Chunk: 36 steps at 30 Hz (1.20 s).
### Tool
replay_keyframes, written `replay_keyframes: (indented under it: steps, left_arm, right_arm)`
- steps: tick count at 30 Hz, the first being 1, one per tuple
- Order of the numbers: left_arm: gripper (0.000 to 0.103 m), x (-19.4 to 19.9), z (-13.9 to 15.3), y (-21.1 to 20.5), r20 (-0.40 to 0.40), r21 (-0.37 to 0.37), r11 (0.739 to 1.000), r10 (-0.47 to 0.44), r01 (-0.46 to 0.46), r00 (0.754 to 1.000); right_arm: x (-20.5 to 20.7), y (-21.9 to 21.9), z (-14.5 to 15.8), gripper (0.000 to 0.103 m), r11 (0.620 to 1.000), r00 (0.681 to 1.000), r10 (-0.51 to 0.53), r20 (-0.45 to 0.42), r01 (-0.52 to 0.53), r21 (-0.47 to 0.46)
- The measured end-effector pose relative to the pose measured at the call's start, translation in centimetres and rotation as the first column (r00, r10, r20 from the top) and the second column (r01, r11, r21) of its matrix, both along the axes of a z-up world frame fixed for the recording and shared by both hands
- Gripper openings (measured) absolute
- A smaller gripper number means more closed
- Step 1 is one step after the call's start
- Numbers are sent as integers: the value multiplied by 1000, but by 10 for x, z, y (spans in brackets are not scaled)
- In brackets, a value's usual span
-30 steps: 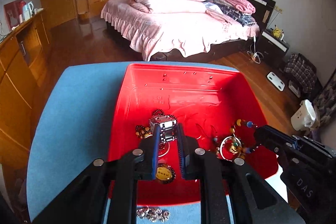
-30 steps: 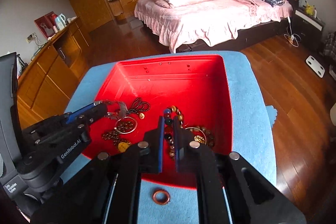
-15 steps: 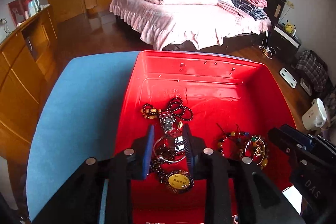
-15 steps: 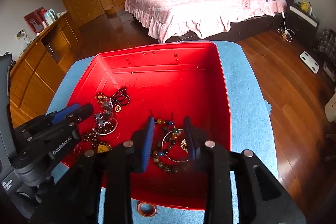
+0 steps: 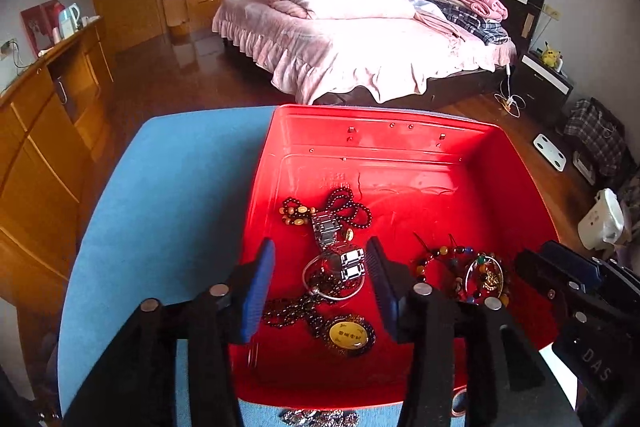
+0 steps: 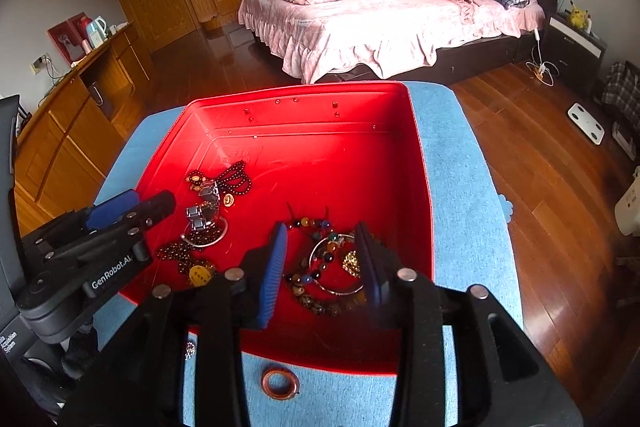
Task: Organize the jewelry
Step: 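Open both tools to release the watch and bracelet inside the tin, then withdraw both tools from the tin toward the silver chain and brown ring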
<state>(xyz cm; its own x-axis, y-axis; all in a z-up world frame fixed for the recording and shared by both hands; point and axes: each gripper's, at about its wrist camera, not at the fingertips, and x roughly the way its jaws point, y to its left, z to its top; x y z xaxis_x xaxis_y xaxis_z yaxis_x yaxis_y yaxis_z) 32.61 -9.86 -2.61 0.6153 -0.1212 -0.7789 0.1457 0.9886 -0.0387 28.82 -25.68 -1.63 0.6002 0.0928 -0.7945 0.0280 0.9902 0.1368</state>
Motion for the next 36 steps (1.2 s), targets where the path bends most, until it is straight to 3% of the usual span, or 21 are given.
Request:
replay_keyframes:
  steps: [6, 8, 11, 14, 24, 29, 36]
  left_arm:
    - [66, -15, 6, 5, 31, -4, 1000, -3, 3, 1000]
    - [69, -18, 7, 6, 35, -6, 1000, -7, 7, 999]
    - [73, -27, 10, 12, 45, -13, 1000, -4, 4, 999]
    - [77, -36, 13, 19, 58, -15, 1000, 2, -1, 998]
    - [84, -72, 23, 47, 106, -22, 999, 29, -27, 994]
    - [86, -91, 18, 52, 109, -8, 1000, 21, -20, 994]
    - [87, -106, 4, 61, 83, 9, 1000, 26, -27, 996]
  right_arm:
    - [-12, 4, 2, 58, 1000, 1000, 5, 16, -5, -12]
    - [-17, 5, 3, 66, 1000, 1000, 4, 22, -4, -19]
    - [-25, 7, 6, 69, 1000, 999, 1, 32, -1, -23]
    - [-36, 11, 10, 82, 999, 999, -2, 54, 4, -45]
    - [-77, 17, 14, 90, 999, 996, 11, 83, -8, -35]
    - [-95, 19, 14, 93, 1000, 997, 13, 82, -12, -7]
    - [-114, 24, 9, 98, 999, 997, 6, 79, -2, -44]
